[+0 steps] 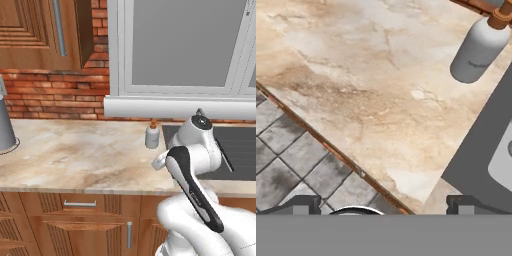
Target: Restock the sink supplies by placing the sponge and soap dispenser on the counter and next to the sink. Make sure the soap dispenser is upright.
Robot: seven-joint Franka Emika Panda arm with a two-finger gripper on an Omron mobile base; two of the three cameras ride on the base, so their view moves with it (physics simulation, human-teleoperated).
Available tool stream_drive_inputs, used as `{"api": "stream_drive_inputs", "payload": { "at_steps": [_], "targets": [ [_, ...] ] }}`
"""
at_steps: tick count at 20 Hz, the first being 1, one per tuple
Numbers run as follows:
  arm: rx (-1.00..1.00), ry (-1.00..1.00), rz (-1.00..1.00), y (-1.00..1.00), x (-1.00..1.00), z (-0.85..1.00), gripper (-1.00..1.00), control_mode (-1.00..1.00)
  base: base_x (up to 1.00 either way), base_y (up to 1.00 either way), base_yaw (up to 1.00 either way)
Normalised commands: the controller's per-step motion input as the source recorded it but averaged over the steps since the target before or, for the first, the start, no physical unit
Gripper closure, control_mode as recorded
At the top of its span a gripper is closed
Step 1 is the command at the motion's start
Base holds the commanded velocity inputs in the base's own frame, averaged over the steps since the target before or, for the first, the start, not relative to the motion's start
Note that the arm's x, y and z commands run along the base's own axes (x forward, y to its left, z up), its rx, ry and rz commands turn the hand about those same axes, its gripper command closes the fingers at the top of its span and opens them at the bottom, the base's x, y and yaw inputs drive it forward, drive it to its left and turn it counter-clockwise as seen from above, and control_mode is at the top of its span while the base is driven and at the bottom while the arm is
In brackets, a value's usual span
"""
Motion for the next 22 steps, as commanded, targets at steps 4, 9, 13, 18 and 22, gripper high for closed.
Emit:
{"api": "stream_drive_inputs", "payload": {
  "at_steps": [4, 9, 13, 18, 22],
  "targets": [
    [0.0, 0.0, 0.0, 0.0, 0.0, 0.0, -1.0, 1.0, -0.84, -0.02, -0.31],
    [0.0, 0.0, 0.0, 0.0, 0.0, 0.0, -1.0, 1.0, -0.64, 0.0, -0.77],
    [0.0, 0.0, 0.0, 0.0, 0.0, 0.0, -1.0, 1.0, -0.23, 0.0, -0.95],
    [0.0, 0.0, 0.0, 0.0, 0.0, 0.0, -1.0, 1.0, -0.01, 0.0, -0.97],
    [0.0, 0.0, 0.0, 0.0, 0.0, 0.0, -1.0, 1.0, 0.0, 0.0, -0.98]
  ]
}}
